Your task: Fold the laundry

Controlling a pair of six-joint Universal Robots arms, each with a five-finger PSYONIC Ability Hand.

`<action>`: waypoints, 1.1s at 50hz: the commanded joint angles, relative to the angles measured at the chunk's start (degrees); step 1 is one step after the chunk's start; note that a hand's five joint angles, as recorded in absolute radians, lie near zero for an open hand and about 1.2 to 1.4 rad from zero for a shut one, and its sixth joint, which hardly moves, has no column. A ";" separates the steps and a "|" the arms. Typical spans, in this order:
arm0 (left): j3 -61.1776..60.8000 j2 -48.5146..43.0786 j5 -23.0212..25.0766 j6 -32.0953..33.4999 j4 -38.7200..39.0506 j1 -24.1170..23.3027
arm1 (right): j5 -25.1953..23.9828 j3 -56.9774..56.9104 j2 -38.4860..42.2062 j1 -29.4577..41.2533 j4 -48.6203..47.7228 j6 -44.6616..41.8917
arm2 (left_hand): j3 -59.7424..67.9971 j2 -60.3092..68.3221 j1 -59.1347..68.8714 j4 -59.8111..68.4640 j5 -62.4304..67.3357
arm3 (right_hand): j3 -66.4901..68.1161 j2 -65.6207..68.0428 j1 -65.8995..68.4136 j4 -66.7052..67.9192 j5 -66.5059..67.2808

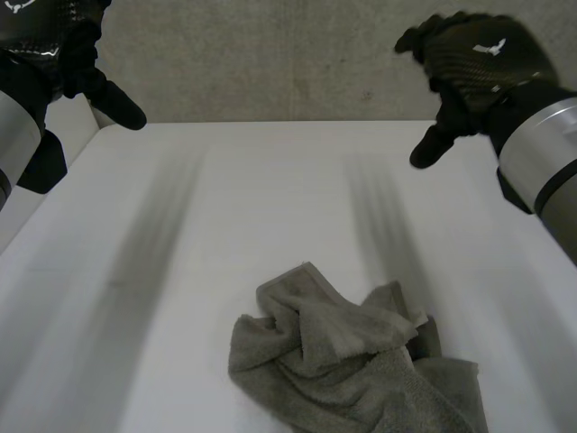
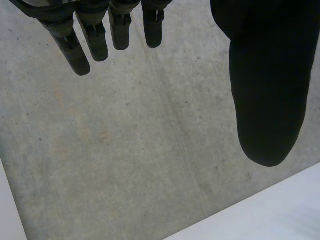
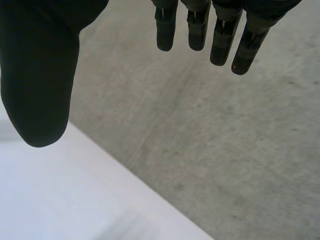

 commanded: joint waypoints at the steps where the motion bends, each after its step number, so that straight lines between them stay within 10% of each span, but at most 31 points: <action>1: -1.07 -3.52 0.72 0.14 1.38 -0.07 | -2.69 -0.17 6.26 0.58 4.75 -9.05 | 0.70 0.96 0.02 0.85 -1.11 | -1.88 -2.96 -1.99 -3.24 -2.77; 10: -4.15 -12.32 8.10 0.06 1.39 -2.97 | -2.43 -1.32 13.57 1.46 19.09 -16.90 | 2.21 2.47 1.53 2.36 0.40 | -1.88 -2.96 -1.99 -3.24 -2.77; 18: -3.97 -26.81 18.99 0.67 2.70 -15.35 | -2.25 5.96 13.05 -5.72 17.78 -16.81 | 3.05 3.31 2.37 3.20 1.24 | -1.88 -2.96 -1.99 -3.24 -2.77; 32: 1.48 -39.57 19.18 12.36 7.98 -23.72 | -3.66 20.57 6.37 -17.88 11.54 -17.25 | 18.02 18.28 17.34 18.18 16.21 | -1.88 -2.96 -1.99 -3.24 -2.77; 41: 1.83 -38.87 18.21 13.77 7.54 -24.42 | -10.51 27.07 2.85 -18.93 12.33 -16.81 | 70.08 70.34 69.40 70.23 68.27 | -1.88 -2.96 -1.99 -3.24 -2.77; 55: 1.22 -34.03 13.02 14.29 7.80 -22.05 | -16.67 29.18 2.23 -18.41 16.11 -13.92 | 70.15 70.40 69.47 70.30 68.34 | -1.88 -2.96 -1.99 -3.24 -2.77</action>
